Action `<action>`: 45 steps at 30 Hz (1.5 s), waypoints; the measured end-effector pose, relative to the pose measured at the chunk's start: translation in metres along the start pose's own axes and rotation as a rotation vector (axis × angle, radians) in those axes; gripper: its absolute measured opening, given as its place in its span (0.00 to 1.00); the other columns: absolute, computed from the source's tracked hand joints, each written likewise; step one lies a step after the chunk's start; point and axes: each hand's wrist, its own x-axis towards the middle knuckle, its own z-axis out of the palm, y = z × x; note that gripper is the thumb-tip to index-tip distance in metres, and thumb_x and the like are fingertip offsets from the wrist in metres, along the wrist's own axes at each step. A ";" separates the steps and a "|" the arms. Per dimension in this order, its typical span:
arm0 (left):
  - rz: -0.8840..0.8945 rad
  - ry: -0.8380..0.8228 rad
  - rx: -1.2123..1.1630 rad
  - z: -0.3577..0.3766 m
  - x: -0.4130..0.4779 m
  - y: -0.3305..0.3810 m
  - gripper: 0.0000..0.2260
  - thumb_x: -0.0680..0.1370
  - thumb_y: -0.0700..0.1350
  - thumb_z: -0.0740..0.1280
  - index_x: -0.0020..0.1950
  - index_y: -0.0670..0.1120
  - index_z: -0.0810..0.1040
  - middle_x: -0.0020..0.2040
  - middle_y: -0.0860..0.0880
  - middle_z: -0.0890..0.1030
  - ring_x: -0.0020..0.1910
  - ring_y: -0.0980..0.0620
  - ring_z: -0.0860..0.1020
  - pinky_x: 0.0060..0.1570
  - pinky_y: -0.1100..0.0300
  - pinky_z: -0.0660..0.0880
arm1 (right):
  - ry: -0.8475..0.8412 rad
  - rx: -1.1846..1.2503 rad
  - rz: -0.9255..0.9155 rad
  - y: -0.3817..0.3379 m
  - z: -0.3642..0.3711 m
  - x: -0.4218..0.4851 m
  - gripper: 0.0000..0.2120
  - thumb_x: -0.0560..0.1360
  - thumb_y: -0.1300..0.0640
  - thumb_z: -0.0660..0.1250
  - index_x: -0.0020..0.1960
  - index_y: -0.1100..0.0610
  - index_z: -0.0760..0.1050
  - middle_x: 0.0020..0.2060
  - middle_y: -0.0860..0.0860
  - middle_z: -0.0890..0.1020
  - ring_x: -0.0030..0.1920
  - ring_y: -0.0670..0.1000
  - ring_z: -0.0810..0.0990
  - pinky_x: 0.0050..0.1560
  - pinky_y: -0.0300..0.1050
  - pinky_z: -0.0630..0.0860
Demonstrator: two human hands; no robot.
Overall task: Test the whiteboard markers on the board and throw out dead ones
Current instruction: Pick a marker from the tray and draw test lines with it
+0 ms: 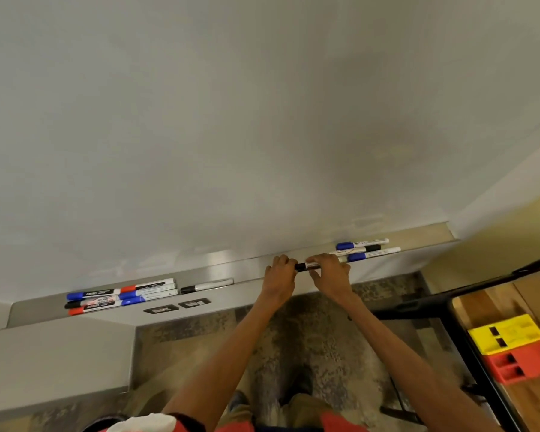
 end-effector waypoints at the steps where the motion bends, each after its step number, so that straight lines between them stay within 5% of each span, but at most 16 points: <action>1: -0.001 0.002 -0.002 0.000 0.001 0.000 0.13 0.84 0.40 0.58 0.68 0.44 0.74 0.63 0.43 0.74 0.63 0.45 0.71 0.60 0.51 0.70 | 0.009 -0.008 -0.004 0.000 0.001 0.000 0.14 0.77 0.57 0.68 0.62 0.48 0.77 0.59 0.48 0.81 0.62 0.51 0.76 0.63 0.57 0.67; 9: 0.044 0.005 -0.059 -0.005 -0.002 -0.006 0.12 0.84 0.40 0.58 0.66 0.43 0.75 0.61 0.44 0.75 0.59 0.45 0.73 0.59 0.51 0.72 | -0.016 -0.080 -0.187 -0.001 -0.001 0.003 0.12 0.79 0.47 0.65 0.61 0.48 0.78 0.58 0.47 0.81 0.62 0.51 0.75 0.67 0.55 0.56; 13: 0.090 0.015 -0.166 -0.016 -0.012 -0.012 0.12 0.83 0.35 0.56 0.64 0.41 0.72 0.60 0.42 0.76 0.56 0.45 0.75 0.58 0.50 0.74 | -0.023 -0.074 -0.346 -0.015 -0.012 -0.001 0.14 0.81 0.48 0.64 0.62 0.54 0.78 0.57 0.52 0.82 0.55 0.55 0.80 0.58 0.49 0.67; 17: 0.188 0.015 -0.187 -0.038 -0.025 -0.019 0.11 0.86 0.43 0.53 0.63 0.41 0.71 0.59 0.43 0.75 0.54 0.46 0.76 0.55 0.55 0.74 | 0.021 -0.114 -0.442 -0.032 -0.014 -0.008 0.15 0.82 0.48 0.60 0.60 0.57 0.77 0.54 0.54 0.83 0.48 0.55 0.82 0.46 0.41 0.70; 21: 0.268 0.006 -0.131 -0.055 -0.040 -0.038 0.10 0.86 0.43 0.54 0.64 0.43 0.71 0.59 0.44 0.76 0.54 0.46 0.77 0.55 0.56 0.73 | 0.099 -0.190 -0.509 -0.045 -0.012 -0.019 0.18 0.82 0.44 0.58 0.56 0.56 0.79 0.46 0.52 0.85 0.40 0.53 0.82 0.39 0.44 0.77; 30: 0.283 0.104 -0.200 -0.079 -0.089 -0.068 0.12 0.86 0.44 0.53 0.62 0.44 0.74 0.59 0.45 0.77 0.53 0.47 0.78 0.54 0.56 0.75 | 0.230 -0.250 -0.514 -0.090 0.001 -0.050 0.28 0.79 0.36 0.52 0.44 0.55 0.81 0.28 0.50 0.81 0.25 0.50 0.77 0.27 0.33 0.55; 35: 0.258 0.171 -0.186 -0.092 -0.114 -0.088 0.14 0.86 0.47 0.52 0.63 0.45 0.74 0.57 0.46 0.79 0.51 0.48 0.79 0.52 0.55 0.76 | 0.271 -0.190 -0.522 -0.119 0.011 -0.067 0.32 0.79 0.33 0.46 0.46 0.55 0.79 0.29 0.49 0.81 0.26 0.50 0.76 0.27 0.37 0.57; 41: 0.167 0.326 -0.409 -0.119 -0.135 -0.104 0.16 0.86 0.52 0.49 0.59 0.48 0.74 0.49 0.51 0.79 0.45 0.55 0.77 0.44 0.56 0.75 | 0.387 -0.009 -0.428 -0.179 -0.002 -0.073 0.20 0.80 0.37 0.56 0.50 0.54 0.74 0.30 0.43 0.74 0.28 0.45 0.71 0.28 0.39 0.64; 45: 0.148 0.432 -0.562 -0.149 -0.144 -0.100 0.20 0.85 0.54 0.49 0.47 0.45 0.74 0.38 0.51 0.76 0.37 0.53 0.74 0.40 0.55 0.72 | 0.471 0.202 -0.387 -0.217 -0.016 -0.075 0.09 0.82 0.51 0.61 0.57 0.56 0.68 0.32 0.42 0.73 0.26 0.40 0.70 0.28 0.36 0.65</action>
